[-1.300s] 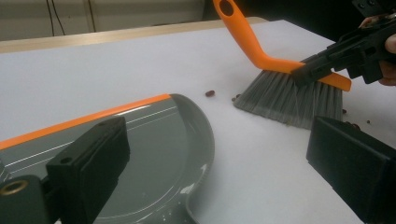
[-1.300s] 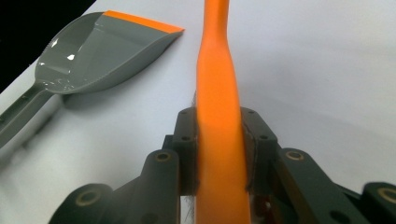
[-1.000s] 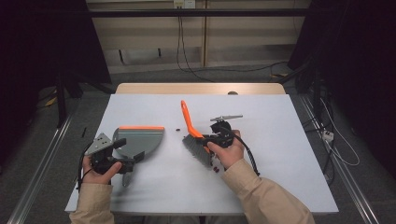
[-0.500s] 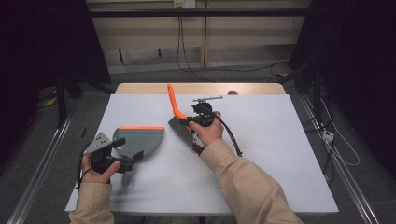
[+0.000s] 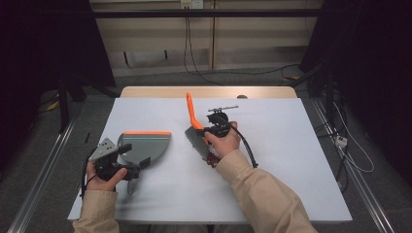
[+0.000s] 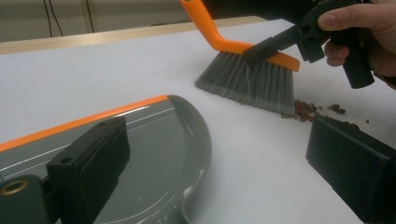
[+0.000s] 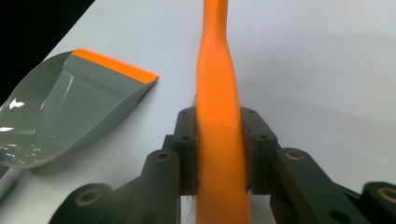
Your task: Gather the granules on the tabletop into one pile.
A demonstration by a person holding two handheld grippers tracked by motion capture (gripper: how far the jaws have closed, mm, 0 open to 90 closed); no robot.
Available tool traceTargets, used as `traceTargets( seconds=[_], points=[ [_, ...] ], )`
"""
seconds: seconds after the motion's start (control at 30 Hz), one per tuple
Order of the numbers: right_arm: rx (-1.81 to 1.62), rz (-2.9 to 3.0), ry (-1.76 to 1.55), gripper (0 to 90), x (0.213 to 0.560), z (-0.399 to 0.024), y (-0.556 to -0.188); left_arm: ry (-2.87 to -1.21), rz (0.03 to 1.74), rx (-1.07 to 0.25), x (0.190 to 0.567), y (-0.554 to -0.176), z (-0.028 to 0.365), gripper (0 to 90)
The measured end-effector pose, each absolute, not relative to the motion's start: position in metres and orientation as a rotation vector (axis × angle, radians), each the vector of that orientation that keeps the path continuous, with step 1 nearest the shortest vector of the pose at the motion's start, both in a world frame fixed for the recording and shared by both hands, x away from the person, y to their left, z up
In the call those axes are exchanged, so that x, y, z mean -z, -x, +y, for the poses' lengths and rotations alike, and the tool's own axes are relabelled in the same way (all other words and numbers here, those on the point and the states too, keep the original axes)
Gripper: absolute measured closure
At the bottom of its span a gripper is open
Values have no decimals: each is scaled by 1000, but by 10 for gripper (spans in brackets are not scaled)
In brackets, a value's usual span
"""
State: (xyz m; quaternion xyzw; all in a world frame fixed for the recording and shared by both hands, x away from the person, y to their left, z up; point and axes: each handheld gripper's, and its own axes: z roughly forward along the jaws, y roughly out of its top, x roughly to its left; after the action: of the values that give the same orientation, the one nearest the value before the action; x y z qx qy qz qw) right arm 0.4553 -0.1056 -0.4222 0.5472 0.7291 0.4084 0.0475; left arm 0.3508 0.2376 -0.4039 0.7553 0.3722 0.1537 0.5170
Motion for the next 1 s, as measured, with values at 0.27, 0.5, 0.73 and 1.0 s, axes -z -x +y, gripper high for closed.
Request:
traceTargets(
  seconds=[0.27,0.5,0.73,1.0],
  points=[
    [-1347,2203,-1710,711,421,-122,-445,-1822,891,-369,404,-351,236,59],
    [-1465,2191,-1603,712,400,-124,-444,-1819,894,-368,405,-351,236,59],
    [-1447,2194,-1329,712,385,-140,-455,-1819,898,-364,405,-352,237,59],
    [-1323,2274,-1049,712,398,-142,-485,-1818,909,-366,406,-353,238,59]
  ],
)
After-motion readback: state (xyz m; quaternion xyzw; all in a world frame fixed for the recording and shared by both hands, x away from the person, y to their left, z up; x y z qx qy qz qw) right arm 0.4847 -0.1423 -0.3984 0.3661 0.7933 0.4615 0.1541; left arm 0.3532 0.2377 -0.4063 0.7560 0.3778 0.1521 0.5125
